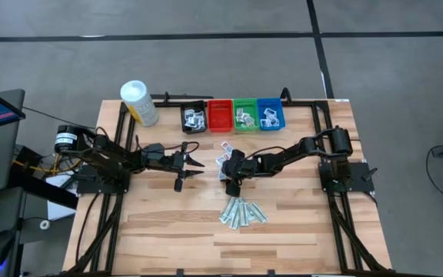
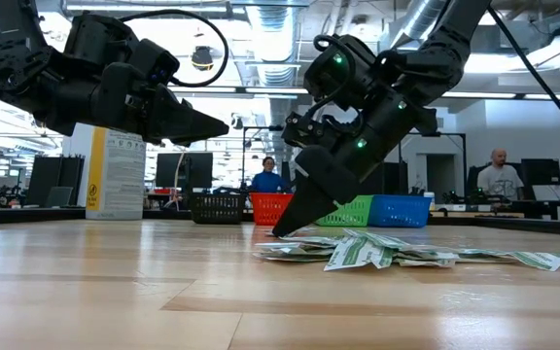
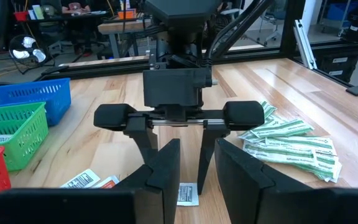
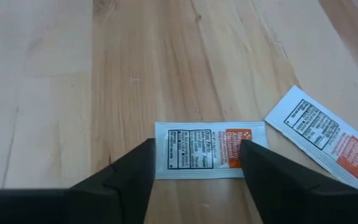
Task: Pick & Place First Aid Supplies
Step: Put the orange ointment pack into the green bin
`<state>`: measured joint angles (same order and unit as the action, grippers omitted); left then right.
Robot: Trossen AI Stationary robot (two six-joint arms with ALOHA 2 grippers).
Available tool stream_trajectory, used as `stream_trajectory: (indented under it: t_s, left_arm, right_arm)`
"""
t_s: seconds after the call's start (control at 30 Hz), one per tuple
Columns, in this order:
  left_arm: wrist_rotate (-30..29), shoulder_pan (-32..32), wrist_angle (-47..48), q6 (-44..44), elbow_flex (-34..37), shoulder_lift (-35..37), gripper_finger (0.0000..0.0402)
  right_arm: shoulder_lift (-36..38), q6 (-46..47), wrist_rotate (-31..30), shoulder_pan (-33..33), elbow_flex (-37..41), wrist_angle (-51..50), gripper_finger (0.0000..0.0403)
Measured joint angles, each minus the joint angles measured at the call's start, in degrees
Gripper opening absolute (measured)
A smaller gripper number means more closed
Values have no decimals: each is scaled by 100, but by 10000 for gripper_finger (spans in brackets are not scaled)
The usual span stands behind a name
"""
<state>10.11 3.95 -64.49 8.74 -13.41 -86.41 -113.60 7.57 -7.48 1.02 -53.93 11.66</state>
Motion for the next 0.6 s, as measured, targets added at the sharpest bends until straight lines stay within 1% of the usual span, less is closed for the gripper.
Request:
stream_trajectory:
  t_s: [0.13,0.6]
  left_arm:
    - [0,-2,2,-1,0,0,102]
    - [0,-1,1,-1,0,0,102]
  right_arm:
    - [0,-2,6,0,0,2,199]
    - [0,-60,-3,4,2,2,133]
